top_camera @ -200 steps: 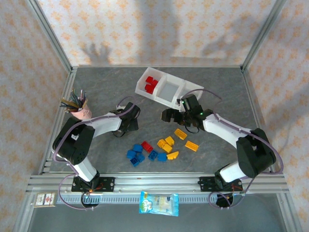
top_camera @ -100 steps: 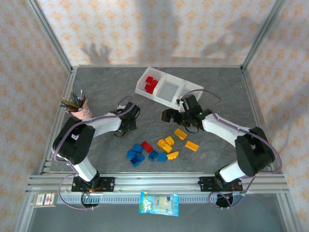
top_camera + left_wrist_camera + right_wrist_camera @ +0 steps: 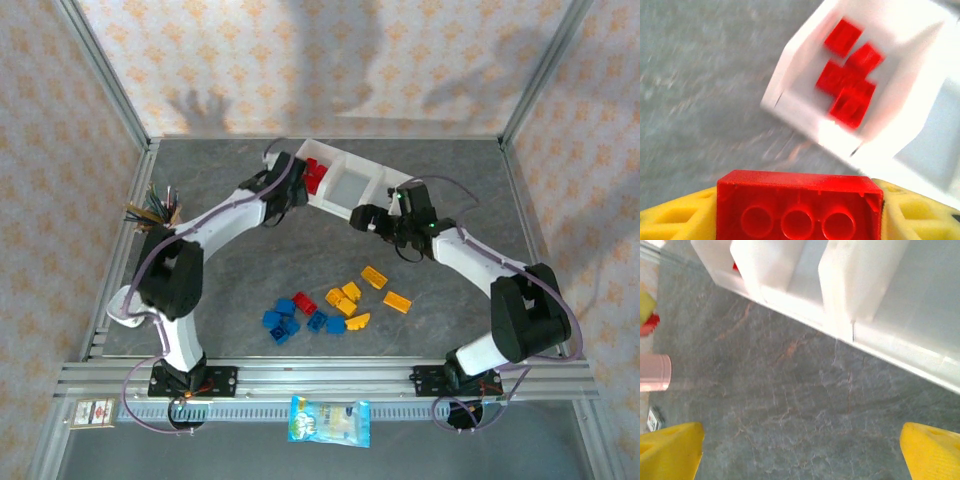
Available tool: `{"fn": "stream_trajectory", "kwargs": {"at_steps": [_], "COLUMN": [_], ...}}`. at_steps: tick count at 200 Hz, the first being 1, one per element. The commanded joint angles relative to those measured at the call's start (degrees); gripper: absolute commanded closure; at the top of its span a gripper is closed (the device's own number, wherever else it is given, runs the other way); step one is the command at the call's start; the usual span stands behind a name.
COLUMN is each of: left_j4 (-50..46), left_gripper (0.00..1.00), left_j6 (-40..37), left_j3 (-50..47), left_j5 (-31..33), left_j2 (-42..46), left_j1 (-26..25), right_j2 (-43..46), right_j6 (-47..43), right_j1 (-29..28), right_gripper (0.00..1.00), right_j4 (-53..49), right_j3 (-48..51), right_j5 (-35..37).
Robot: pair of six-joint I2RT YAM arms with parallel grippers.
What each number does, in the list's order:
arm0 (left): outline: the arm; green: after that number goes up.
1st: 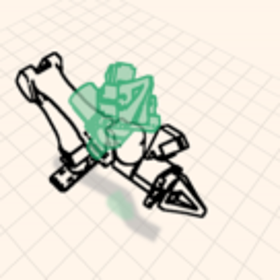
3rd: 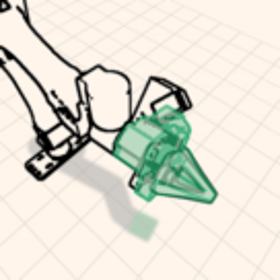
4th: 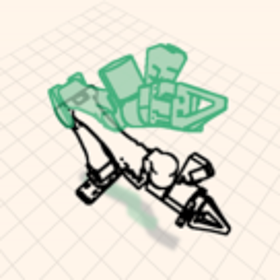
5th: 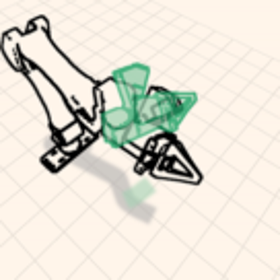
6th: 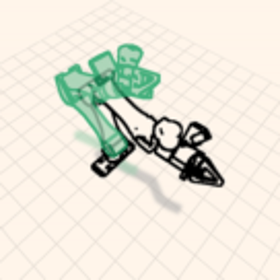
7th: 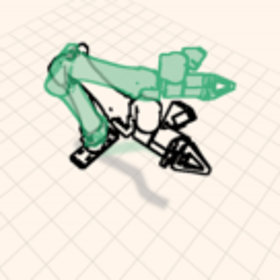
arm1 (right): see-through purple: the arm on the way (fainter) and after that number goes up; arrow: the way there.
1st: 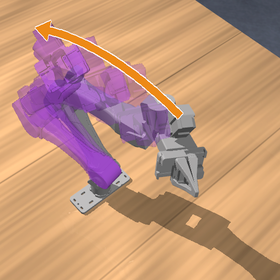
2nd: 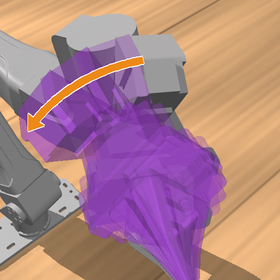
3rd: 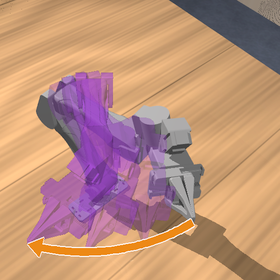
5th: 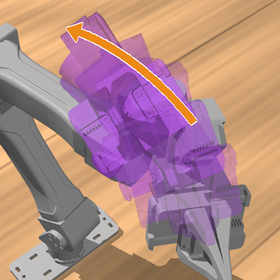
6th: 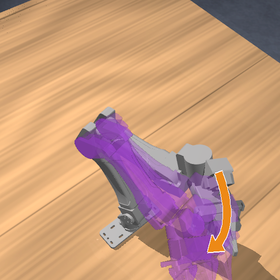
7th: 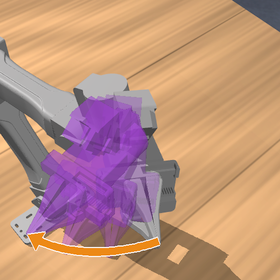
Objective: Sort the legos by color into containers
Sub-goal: Place the lego in the container.
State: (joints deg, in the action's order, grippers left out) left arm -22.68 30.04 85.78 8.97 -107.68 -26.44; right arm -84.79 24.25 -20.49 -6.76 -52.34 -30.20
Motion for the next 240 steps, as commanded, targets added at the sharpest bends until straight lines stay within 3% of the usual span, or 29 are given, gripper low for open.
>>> {"fn": "stream_trajectory", "kwargs": {"at_steps": [1, 43, 77, 129, 167, 240], "left_j4": [-3.3, -5.9, -10.4, -10.7, -10.7, -4.3], "left_gripper": [0.41, 0.40, 0.31, 0.18, 0.16, 0.14], "left_j6": [-2.0, -0.6, 0.2, -0.5, -1.1, 0.5], "left_j3": [9.9, 29.3, 41.6, 42.3, 35.4, -4.5], "left_j5": [3.0, 1.6, 0.9, -1.6, -5.1, -3.5], "left_j2": [-8.4, -22.2, -29.8, -27.1, -19.9, 9.9], "left_j1": [0.9, 2.4, 3.0, 3.1, 2.7, -3.9], "right_j2": [0.2, -0.4, -0.5, -0.3, 1.1, 4.7], "right_j6": [-0.2, -0.8, -1.6, -3.5, -5.0, -8.4], "right_j1": [0.5, 1.7, 2.0, 2.0, 1.2, -4.3], "right_gripper": [0.00, 0.00, 0.00, 0.00, 0.00, 0.00], "right_j4": [1.8, 1.4, 0.4, -1.5, -3.9, -9.8], "right_j3": [-2.4, -2.3, -3.1, -4.5, -4.9, -2.2], "right_j5": [0.8, 0.7, 1.0, 0.6, 0.6, 2.7]}}
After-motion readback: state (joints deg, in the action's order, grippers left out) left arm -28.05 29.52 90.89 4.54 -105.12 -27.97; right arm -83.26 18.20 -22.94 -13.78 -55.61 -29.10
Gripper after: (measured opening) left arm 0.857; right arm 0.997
